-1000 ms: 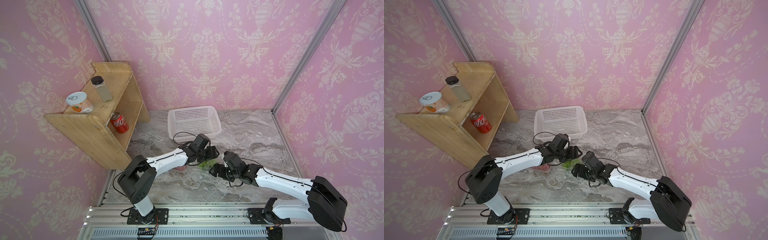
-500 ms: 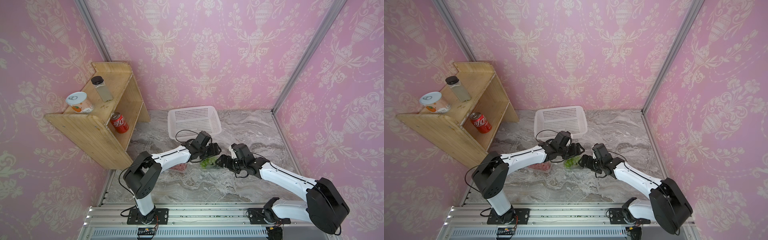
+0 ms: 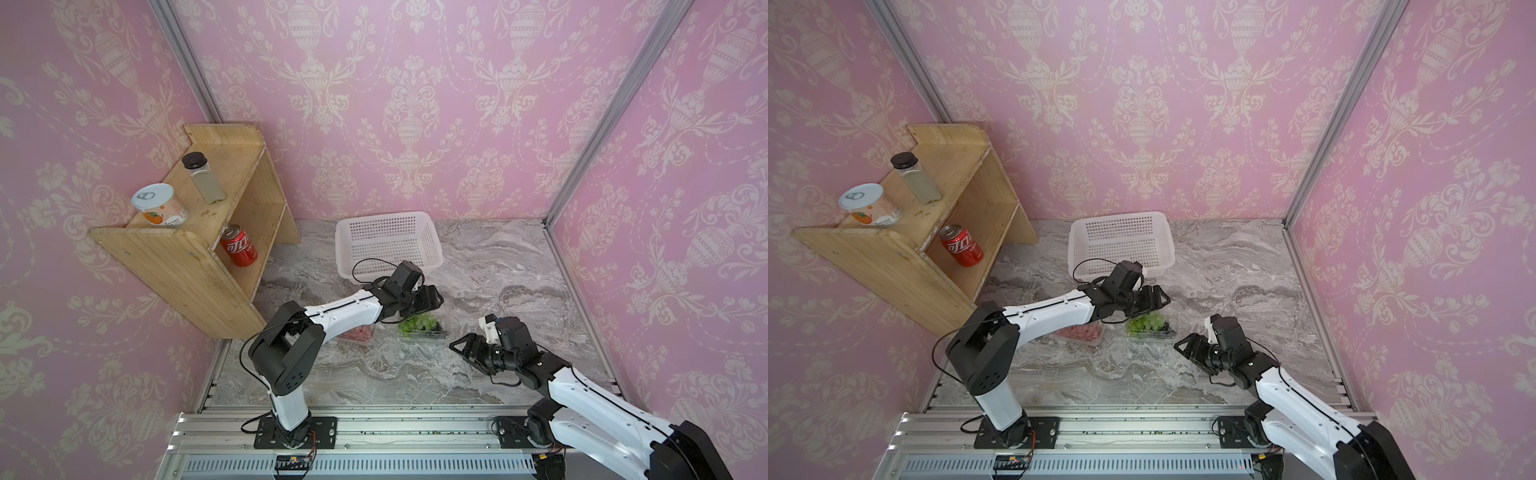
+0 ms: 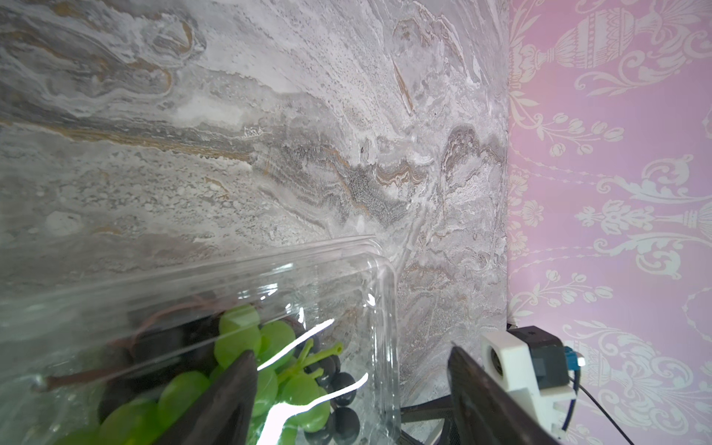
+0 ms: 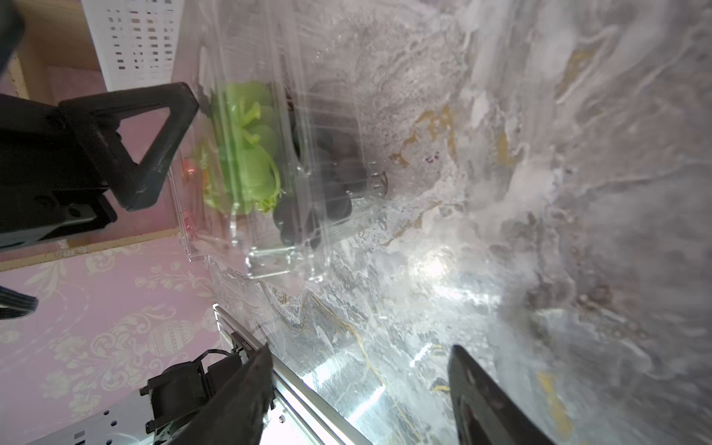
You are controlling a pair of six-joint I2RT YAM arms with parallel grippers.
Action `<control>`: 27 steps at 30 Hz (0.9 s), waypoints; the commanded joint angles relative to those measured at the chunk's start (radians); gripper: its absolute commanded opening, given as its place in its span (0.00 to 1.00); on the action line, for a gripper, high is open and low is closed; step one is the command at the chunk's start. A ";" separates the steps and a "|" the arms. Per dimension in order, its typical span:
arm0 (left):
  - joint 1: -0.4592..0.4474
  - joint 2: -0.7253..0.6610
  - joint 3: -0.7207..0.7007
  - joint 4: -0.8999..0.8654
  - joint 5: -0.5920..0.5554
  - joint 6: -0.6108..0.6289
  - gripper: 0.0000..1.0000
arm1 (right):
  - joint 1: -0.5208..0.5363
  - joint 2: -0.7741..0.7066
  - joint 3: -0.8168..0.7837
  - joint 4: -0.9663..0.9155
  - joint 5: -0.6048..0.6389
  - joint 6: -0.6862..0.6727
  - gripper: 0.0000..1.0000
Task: Pack grapes into containers
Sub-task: Close the packing box at the center of the board.
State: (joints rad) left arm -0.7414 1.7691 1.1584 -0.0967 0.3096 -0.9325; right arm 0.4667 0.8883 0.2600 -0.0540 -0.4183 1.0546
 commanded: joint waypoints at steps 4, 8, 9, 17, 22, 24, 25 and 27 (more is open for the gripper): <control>0.005 0.046 -0.002 -0.078 0.027 0.022 0.79 | -0.008 -0.053 -0.043 0.171 0.024 0.127 0.55; 0.004 0.048 -0.006 -0.058 0.036 0.010 0.79 | -0.020 -0.048 -0.081 0.214 0.024 0.162 0.43; 0.005 0.047 -0.009 -0.054 0.035 0.010 0.79 | -0.021 -0.037 -0.082 0.224 0.019 0.162 0.42; 0.005 0.051 -0.031 -0.020 0.051 -0.011 0.79 | -0.041 0.048 -0.023 0.261 0.026 0.133 0.33; 0.005 0.049 -0.028 -0.020 0.055 -0.008 0.79 | -0.053 0.118 0.016 0.286 0.011 0.115 0.32; 0.005 0.052 -0.027 -0.020 0.056 -0.008 0.79 | -0.052 0.128 0.030 0.281 0.009 0.110 0.32; 0.005 0.052 -0.027 -0.020 0.056 -0.006 0.79 | -0.053 0.128 0.033 0.276 0.012 0.108 0.32; 0.004 0.053 -0.029 -0.019 0.057 -0.007 0.79 | -0.052 0.129 0.039 0.264 0.015 0.102 0.32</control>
State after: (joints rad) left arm -0.7414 1.7824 1.1587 -0.0586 0.3470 -0.9333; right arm 0.4202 1.0122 0.2665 0.2050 -0.4042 1.1862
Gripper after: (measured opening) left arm 0.790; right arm 0.321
